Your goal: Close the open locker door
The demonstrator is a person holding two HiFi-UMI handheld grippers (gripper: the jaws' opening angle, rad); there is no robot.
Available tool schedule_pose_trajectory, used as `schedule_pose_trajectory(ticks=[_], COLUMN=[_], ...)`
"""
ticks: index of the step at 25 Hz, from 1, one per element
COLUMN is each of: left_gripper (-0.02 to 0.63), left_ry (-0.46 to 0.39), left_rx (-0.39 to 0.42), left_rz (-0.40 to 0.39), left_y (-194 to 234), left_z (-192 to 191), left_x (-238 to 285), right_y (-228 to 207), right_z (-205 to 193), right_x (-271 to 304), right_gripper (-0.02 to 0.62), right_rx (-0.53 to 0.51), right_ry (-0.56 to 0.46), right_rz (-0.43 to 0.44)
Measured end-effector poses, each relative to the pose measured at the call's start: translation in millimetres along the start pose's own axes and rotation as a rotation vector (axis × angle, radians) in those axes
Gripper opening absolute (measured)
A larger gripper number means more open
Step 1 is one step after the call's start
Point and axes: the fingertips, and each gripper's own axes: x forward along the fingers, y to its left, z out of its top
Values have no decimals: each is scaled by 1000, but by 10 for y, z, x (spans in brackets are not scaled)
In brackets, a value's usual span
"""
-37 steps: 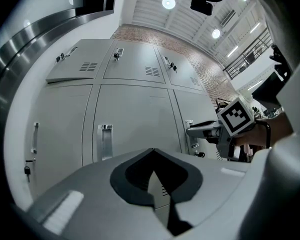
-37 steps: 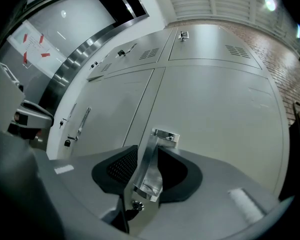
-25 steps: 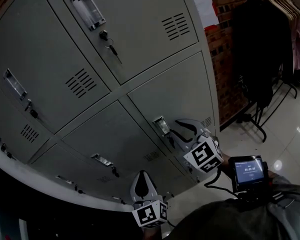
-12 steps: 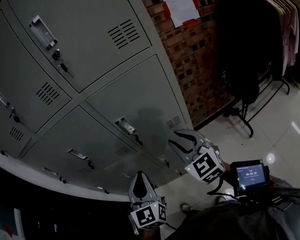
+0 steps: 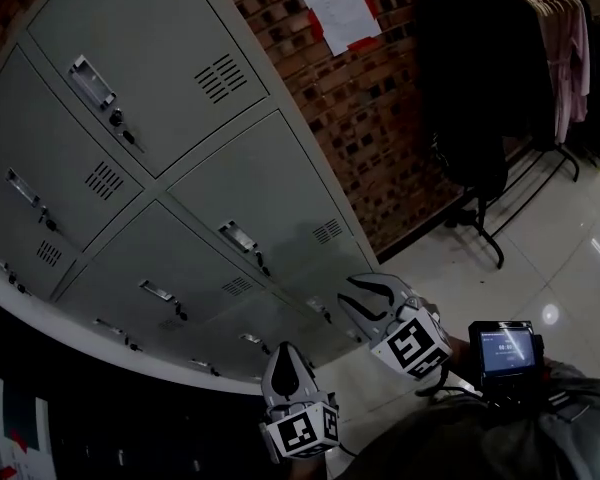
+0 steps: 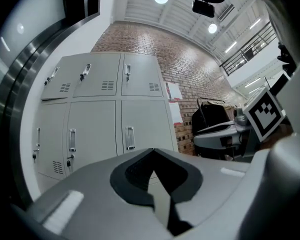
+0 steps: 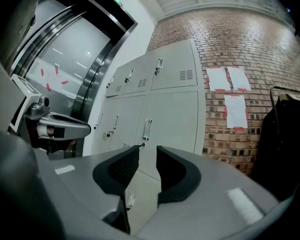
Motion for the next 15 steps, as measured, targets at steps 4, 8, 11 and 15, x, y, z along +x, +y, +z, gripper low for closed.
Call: schedule_pose_trajectory(ticks=[4,8,11,15], left_gripper=[2,2,2,2], left_ry=[-10,13,39,53], left_rx=[-13,-25,-40,-55], left_rz=[-18,-51,-79,-126], left_y=[38,104,129,61], left_z=[55,-23,-122,-177], left_x=[-392,-867,-1184,-1525], right_y=[307,713,1020,1335], right_z=[55,70,48,4], right_x=[-336,-668,-934,-1294], right_gripper=[114,114,114,114], right_rx=[-46,-37,-32,-19], right_ry=[27,34,64,106], right_rz=[-35,-80,-106,-138])
